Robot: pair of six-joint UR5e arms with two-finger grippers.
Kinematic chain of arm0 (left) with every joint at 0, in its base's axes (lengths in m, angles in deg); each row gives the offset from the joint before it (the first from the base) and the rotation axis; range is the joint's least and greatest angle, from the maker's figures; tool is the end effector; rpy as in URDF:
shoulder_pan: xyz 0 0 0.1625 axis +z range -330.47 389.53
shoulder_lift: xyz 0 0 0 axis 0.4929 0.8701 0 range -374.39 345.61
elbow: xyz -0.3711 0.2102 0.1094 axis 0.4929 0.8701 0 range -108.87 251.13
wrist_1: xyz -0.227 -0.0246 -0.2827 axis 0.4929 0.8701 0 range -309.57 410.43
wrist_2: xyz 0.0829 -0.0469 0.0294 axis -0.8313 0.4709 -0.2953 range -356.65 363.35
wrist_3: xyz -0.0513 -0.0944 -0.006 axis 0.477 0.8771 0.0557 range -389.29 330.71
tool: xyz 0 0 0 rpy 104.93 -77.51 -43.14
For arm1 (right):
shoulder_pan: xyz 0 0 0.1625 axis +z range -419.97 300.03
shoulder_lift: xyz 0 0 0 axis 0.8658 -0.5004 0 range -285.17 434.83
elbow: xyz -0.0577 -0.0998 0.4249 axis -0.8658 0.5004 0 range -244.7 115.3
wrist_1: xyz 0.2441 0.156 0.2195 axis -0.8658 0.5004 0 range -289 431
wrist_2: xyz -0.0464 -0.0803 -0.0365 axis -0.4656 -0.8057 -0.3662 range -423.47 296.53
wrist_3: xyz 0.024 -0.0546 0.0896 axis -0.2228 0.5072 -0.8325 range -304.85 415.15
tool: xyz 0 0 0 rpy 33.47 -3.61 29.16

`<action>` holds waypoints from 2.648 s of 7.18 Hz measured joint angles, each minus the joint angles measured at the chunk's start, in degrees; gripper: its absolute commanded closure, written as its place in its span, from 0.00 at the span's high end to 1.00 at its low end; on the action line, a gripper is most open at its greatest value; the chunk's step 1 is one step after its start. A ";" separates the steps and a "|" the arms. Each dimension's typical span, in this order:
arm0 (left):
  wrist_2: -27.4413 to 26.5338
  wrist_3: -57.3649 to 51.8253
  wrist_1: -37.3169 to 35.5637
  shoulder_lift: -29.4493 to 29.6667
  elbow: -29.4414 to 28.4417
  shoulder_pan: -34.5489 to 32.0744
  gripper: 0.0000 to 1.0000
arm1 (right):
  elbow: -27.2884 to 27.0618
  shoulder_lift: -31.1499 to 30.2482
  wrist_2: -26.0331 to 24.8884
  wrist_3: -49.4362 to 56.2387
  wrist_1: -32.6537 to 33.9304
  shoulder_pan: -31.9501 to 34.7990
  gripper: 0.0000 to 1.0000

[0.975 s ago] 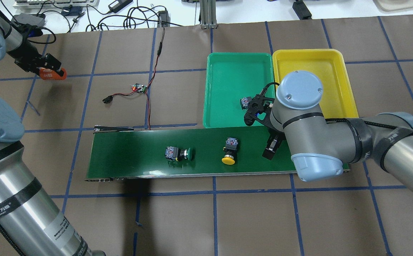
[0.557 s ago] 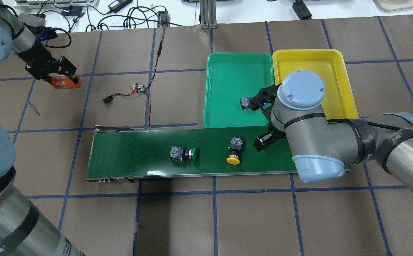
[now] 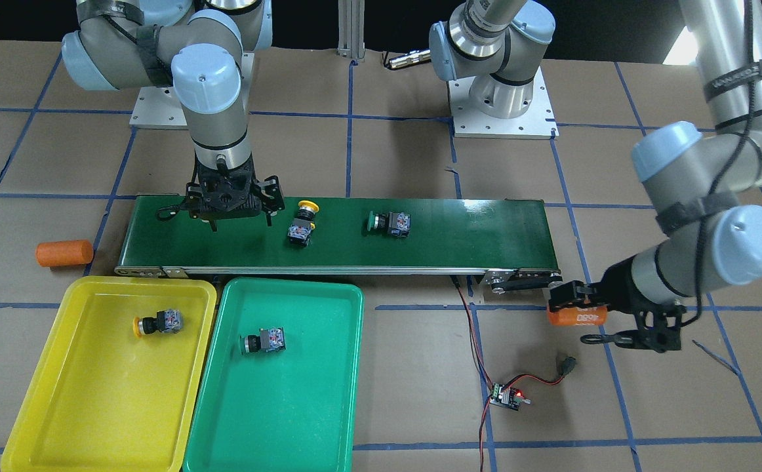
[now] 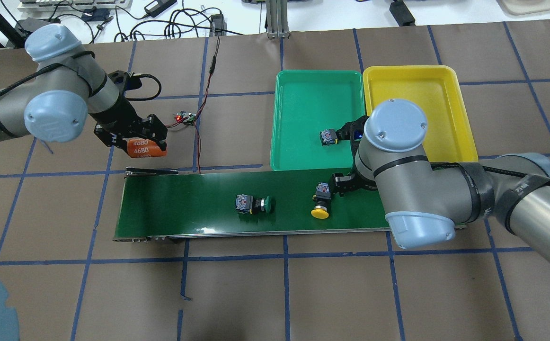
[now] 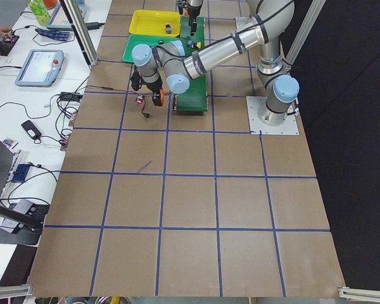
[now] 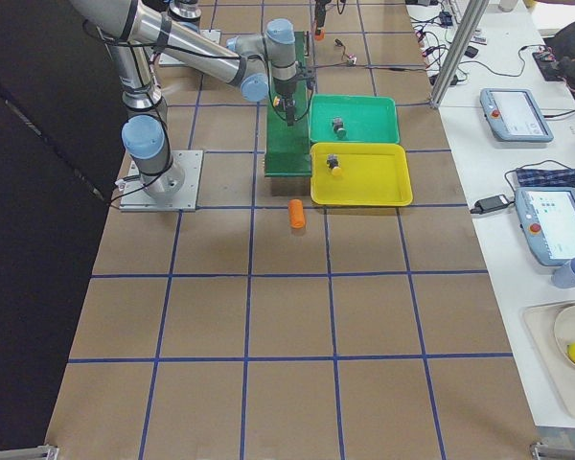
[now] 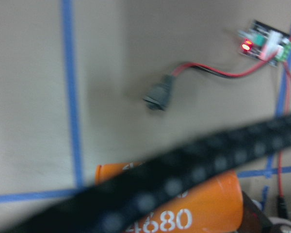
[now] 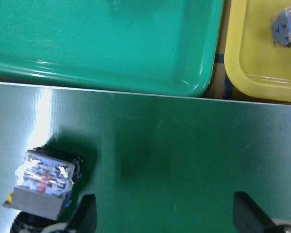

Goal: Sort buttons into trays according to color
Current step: 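Carry cylinder toward belt with left while right grasps yellow button, then release cylinder on belt with left while right lifts yellow button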

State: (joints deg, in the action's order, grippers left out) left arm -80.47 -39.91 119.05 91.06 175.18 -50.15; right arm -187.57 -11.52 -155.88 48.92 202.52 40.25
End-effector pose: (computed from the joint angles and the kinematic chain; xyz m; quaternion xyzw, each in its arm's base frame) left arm -0.0538 -0.5131 0.3004 0.0011 -0.9960 -0.0597 0.0657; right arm 0.1992 -0.3791 0.3021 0.0339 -0.9983 0.0461 0.0146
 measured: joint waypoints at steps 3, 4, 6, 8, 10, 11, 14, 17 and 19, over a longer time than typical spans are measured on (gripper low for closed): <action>-0.09 6.24 -0.79 -8.37 9.59 -5.59 0.44 | 0.00 0.54 3.39 -9.98 0.13 0.60 1.00; -0.13 7.85 -0.73 -9.27 10.95 -7.51 0.99 | 0.00 0.93 3.62 -10.96 0.14 0.63 1.00; -0.16 8.82 -0.89 -9.12 11.18 -8.83 1.00 | 0.00 1.34 3.64 -10.83 0.14 0.67 1.00; -0.19 8.92 -0.85 -9.76 10.44 -8.47 1.00 | 0.03 1.87 3.51 -10.40 0.14 0.67 1.00; -0.28 8.93 1.00 -10.12 7.19 -8.20 1.00 | 0.08 2.10 3.45 -10.26 0.14 0.67 0.85; -0.28 8.85 3.32 -10.18 4.50 -7.78 1.00 | 0.07 2.12 3.37 -9.81 0.14 0.67 0.70; -1.11 8.77 13.28 -11.24 -4.29 -7.26 1.00 | 0.11 2.19 2.96 -6.27 -0.11 0.66 0.06; -5.98 8.98 17.99 -11.69 -10.34 -7.79 1.00 | 2.25 2.35 3.08 -1.69 -0.13 0.24 0.06; -6.23 9.03 18.21 -12.56 -11.26 -8.18 1.00 | 9.26 5.01 2.97 2.51 -2.12 -0.84 0.15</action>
State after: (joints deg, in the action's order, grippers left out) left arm -86.70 -30.88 137.27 78.50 163.92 -58.32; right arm -178.31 -6.51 -152.91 51.44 200.40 39.42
